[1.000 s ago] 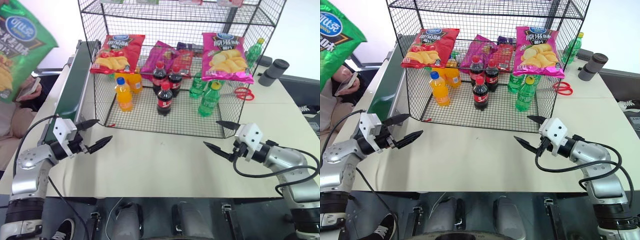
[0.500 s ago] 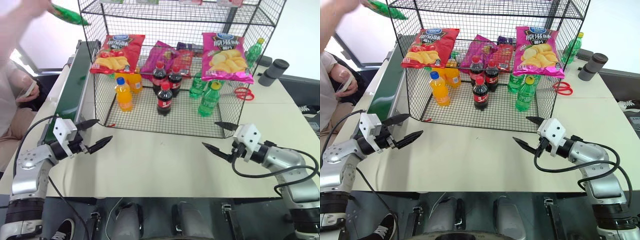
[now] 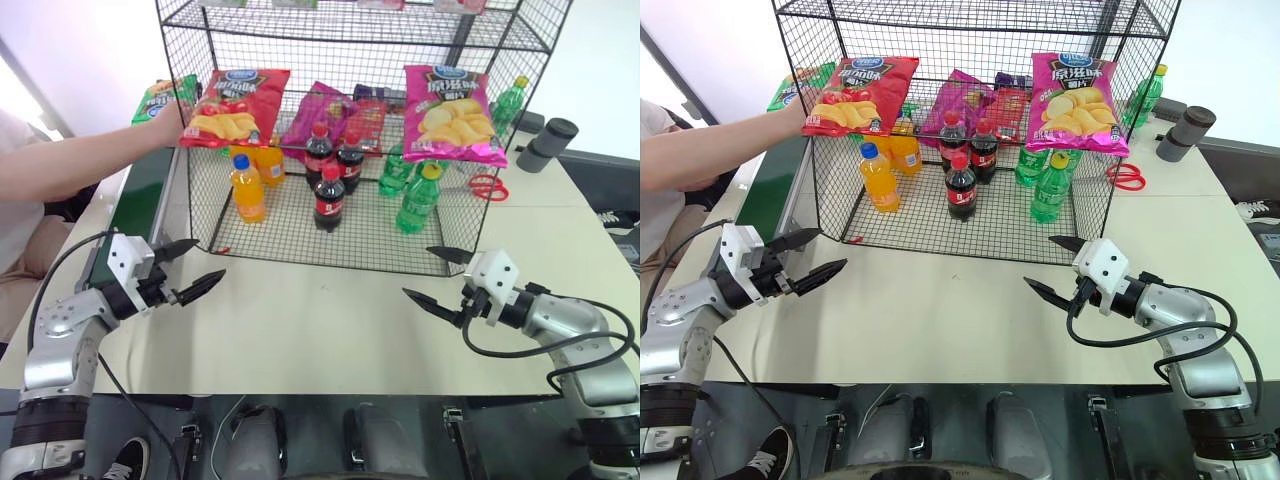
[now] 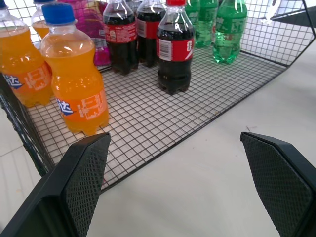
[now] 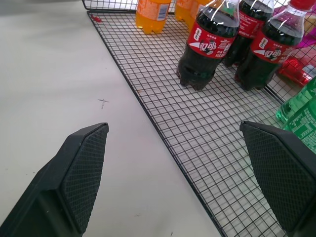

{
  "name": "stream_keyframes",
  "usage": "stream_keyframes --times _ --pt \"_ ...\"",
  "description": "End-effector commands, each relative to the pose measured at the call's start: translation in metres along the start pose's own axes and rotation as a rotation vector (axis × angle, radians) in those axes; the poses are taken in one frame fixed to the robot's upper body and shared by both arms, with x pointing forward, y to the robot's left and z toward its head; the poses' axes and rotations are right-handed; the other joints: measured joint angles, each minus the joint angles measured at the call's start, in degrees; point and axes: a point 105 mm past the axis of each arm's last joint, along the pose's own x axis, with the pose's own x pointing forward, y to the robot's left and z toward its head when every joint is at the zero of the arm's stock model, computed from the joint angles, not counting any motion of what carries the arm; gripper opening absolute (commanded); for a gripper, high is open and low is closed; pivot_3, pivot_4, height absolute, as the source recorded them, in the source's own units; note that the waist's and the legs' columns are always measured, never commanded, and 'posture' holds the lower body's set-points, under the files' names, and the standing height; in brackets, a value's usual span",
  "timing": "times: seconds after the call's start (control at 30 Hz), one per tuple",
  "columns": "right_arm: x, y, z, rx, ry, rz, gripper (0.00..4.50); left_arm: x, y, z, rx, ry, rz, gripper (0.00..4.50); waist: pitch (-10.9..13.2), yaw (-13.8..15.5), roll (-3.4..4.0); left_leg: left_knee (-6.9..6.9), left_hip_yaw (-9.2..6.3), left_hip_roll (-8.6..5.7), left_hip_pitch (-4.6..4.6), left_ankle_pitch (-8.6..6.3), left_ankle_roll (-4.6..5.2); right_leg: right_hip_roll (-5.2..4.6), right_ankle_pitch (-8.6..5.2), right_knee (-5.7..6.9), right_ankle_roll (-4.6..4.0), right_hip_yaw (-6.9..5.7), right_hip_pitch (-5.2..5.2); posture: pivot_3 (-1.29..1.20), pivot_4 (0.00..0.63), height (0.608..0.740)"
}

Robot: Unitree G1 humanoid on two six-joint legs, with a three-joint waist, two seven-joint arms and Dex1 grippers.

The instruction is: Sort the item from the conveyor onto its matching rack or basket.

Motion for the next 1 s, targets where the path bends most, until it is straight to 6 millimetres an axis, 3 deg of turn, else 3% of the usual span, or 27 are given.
stream_keyframes --times 0.03,0.23,0.37,1.0 --pt "0.002 0.001 0.011 -0.043 -0.026 0.021 4.45 -0.004 -0.002 0.011 0.003 -0.028 -0.019 4.5 0.0 0.0 0.0 0.0 0.0 0.0 0.0 0.0 0.0 0.0 0.0 0.0 0.0 0.0 0.0 0.0 0.15 0.74" --pt "0.004 0.003 0.011 -0.037 -0.03 0.034 4.45 -0.005 0.004 0.018 0.076 -0.063 0.028 4.5 0.0 0.1 0.0 0.03 0.0 0.0 0.0 0.0 0.0 -0.01 0.0 0.01 0.0 0.0 0.0 0.0 0.15 0.74" --pt "0.006 0.002 0.012 -0.038 -0.034 0.037 4.45 -0.008 -0.004 0.014 0.053 -0.047 -0.024 4.5 0.0 0.0 0.0 0.03 0.0 0.0 0.0 0.0 0.0 -0.01 0.0 0.01 0.0 0.0 0.01 0.0 0.15 0.74" --pt "0.014 0.003 0.019 -0.038 -0.059 0.057 4.45 -0.014 -0.002 0.015 0.034 -0.058 0.008 4.5 0.0 0.0 0.0 0.03 -0.01 0.01 0.0 0.0 -0.01 0.01 0.0 0.03 0.0 0.0 0.0 0.0 0.15 0.74"
